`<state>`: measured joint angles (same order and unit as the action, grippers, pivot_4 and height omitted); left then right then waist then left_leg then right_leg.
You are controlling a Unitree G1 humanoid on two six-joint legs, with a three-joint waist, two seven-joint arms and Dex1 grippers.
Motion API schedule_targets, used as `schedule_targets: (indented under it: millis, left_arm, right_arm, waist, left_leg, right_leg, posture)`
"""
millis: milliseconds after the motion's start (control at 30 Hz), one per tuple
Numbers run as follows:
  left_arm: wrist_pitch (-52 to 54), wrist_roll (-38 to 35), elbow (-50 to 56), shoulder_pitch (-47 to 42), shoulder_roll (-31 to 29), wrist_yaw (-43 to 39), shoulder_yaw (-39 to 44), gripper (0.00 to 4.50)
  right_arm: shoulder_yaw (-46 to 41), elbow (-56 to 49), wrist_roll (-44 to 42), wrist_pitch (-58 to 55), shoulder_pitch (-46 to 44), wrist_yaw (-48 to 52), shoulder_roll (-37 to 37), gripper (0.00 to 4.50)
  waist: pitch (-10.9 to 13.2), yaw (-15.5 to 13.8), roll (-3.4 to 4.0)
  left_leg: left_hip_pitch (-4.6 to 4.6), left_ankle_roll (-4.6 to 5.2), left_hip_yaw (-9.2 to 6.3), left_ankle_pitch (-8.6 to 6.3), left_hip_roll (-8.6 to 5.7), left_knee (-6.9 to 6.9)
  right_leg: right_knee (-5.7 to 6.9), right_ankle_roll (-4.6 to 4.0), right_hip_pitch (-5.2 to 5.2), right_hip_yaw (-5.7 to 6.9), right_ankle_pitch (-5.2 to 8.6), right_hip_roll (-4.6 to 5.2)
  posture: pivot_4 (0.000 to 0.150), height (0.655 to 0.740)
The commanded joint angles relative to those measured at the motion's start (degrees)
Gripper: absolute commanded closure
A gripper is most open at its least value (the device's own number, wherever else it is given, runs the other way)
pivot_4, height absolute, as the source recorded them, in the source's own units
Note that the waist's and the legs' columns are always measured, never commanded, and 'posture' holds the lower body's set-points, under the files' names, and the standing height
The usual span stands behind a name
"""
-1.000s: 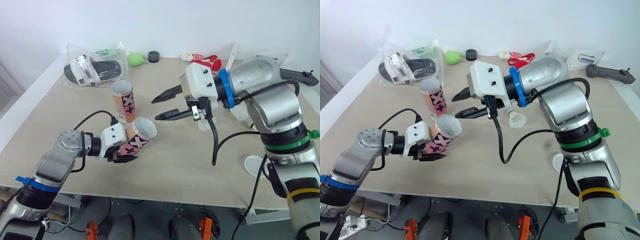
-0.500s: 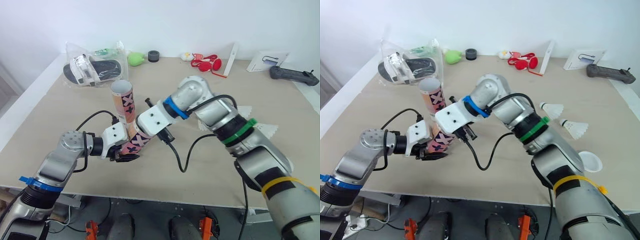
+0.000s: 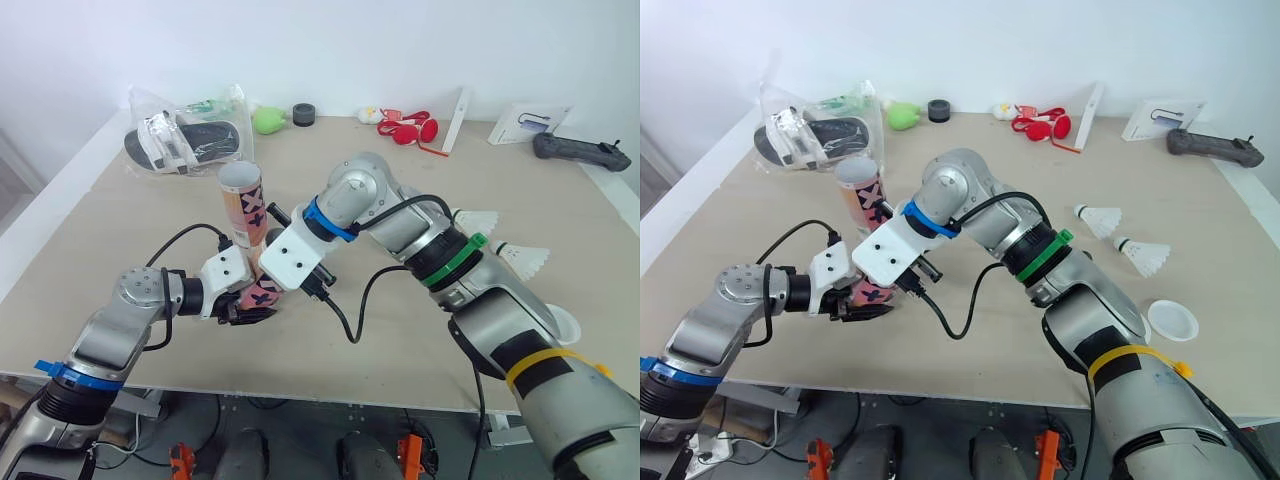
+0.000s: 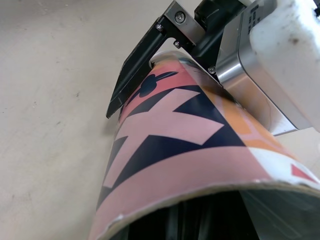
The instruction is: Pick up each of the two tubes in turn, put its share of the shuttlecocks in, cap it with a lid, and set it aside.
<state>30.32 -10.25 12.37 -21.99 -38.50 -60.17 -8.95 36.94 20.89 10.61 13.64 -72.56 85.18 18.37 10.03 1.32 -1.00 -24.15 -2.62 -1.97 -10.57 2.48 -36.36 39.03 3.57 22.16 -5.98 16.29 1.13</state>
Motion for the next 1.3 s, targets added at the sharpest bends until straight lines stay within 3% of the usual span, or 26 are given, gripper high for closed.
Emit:
schedule_targets:
  millis: [33, 500, 767, 900, 1000, 1033, 1133, 1300]
  left_arm:
    - [0.07, -1.28, 0.21, 0.9, 1.32, -0.78, -2.79, 1.4]
    - [-1.91, -1.35, -1.48, 1.04, 1.45, -1.43, -2.44, 1.4]
    - [-7.81, -3.77, -2.3, 1.94, 6.99, 1.83, 1.87, 1.4]
    - [-11.96, -5.13, -3.12, 1.37, 10.48, 2.65, 2.79, 1.4]
    - [-15.57, -5.35, -5.47, -0.01, 14.41, 4.11, 2.18, 1.4]
    - [-16.9, -5.09, -6.62, -0.66, 15.76, 4.48, 1.81, 1.4]
    - [-20.27, -5.48, -10.97, -2.71, 21.26, 6.01, 1.0, 1.4]
    - [-29.66, -2.82, -21.1, -3.86, 28.05, 8.24, -0.58, 1.4]
  right_arm:
    - [-2.45, -3.96, -1.3, -0.27, -2.47, 1.28, 0.5, 4.43]
    - [-12.04, -8.46, -8.43, -7.76, -6.23, 3.14, 8.09, 4.43]
    - [-26.23, -25.97, -27.5, -32.55, 7.13, 3.75, 20.71, 4.43]
    - [-32.7, -31.2, -32.67, -42.06, 16.39, 3.31, 31.25, 3.35]
    - [-34.22, -26.28, -30.91, -41.65, 21.07, 5.09, 39.3, 2.03]
    - [-33.71, -23.72, -29.65, -40.37, 22.22, 5.98, 41.78, 1.3]
    - [-29.81, -16.06, -23.02, -33.89, 24.46, 7.24, 47.61, 0.1]
    - [-21.51, -5.46, -14.39, -23.58, 24.97, 7.32, 51.78, 0.04]
  waist:
    - [0.01, -0.09, 0.0]
    - [0.03, -0.17, -0.01]
    - [0.08, -0.5, -0.13]
    - [0.28, -0.16, -0.16]
    - [0.31, -0.01, -0.15]
    - [0.32, 0.22, -0.16]
    - [0.34, 0.25, -0.15]
    - [0.39, 0.89, -0.17]
  left_leg:
    - [-0.02, -0.01, 0.0, 0.0, 0.0, 0.0]
    - [-0.13, -0.02, -0.01, 0.01, -0.17, 0.05]
    - [-0.31, -0.02, -0.18, 0.0, -0.4, 0.05]
    - [-0.68, -0.02, -0.51, 0.01, -0.51, -0.01]
    - [-0.79, -0.02, -0.56, 0.01, -0.52, 0.04]
    - [-0.79, -0.02, -0.56, 0.0, -0.52, 0.05]
    - [-0.77, -0.01, -0.54, 0.0, -0.5, 0.06]
    - [-0.73, -0.02, -0.42, 0.0, -0.55, 0.03]
  right_leg:
    - [0.0, -0.01, 0.01, 0.0, 0.0, 0.0]
    - [-0.01, -0.05, 0.05, 0.0, 0.0, 0.18]
    - [-0.12, 0.04, 0.02, 0.1, 0.05, 0.41]
    - [-0.14, 0.05, 0.26, 0.34, 0.06, 0.48]
    - [-0.1, 0.01, 0.44, 0.37, 0.07, 0.43]
    - [-0.1, -0.01, 0.45, 0.39, 0.08, 0.42]
    - [-0.1, -0.01, 0.46, 0.36, 0.08, 0.39]
    - [-0.11, 0.08, 0.45, 0.22, 0.07, 0.41]
  posture:
    - [0.15, 0.74]
    - [0.15, 0.74]
    - [0.15, 0.74]
    - [0.15, 0.74]
    - [0.15, 0.74]
    - [0.15, 0.74]
    - [0.15, 0.74]
    - [0.15, 0.74]
